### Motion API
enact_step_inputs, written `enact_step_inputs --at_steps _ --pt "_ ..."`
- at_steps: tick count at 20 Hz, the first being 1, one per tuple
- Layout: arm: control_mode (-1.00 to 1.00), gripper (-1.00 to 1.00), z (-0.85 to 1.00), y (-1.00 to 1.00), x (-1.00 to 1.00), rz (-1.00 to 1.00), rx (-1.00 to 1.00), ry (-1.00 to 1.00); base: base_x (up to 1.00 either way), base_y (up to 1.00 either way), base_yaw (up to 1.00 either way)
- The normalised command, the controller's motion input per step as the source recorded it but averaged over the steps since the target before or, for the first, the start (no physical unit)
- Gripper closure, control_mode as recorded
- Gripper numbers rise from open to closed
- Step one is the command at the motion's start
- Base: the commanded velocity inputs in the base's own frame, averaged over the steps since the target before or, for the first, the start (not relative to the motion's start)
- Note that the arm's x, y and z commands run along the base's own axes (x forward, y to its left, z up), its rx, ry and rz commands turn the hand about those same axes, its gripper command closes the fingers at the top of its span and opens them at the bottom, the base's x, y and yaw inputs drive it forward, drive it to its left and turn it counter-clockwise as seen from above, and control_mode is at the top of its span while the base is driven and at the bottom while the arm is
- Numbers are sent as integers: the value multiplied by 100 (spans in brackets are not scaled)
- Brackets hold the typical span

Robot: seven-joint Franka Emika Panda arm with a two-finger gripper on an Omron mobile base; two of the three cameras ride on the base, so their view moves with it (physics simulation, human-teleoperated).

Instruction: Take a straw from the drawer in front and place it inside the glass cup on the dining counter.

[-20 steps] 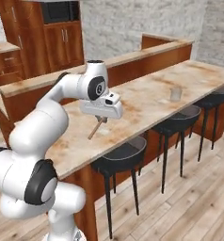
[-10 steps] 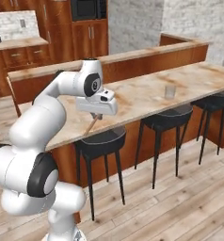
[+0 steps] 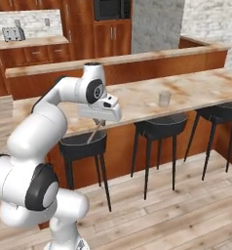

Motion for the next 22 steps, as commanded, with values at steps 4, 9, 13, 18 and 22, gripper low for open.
enact_step_inputs --at_steps 4,9,13,18,22 --pt "100 100 0 0 0 0 0 0 1 -100 18" --pt "100 100 0 0 0 0 0 0 10 -100 19" --pt "100 100 0 0 0 0 0 0 7 -100 15" --pt "100 100 0 0 0 0 0 0 43 -88 19" --pt "100 100 0 0 0 0 0 0 78 -42 24"
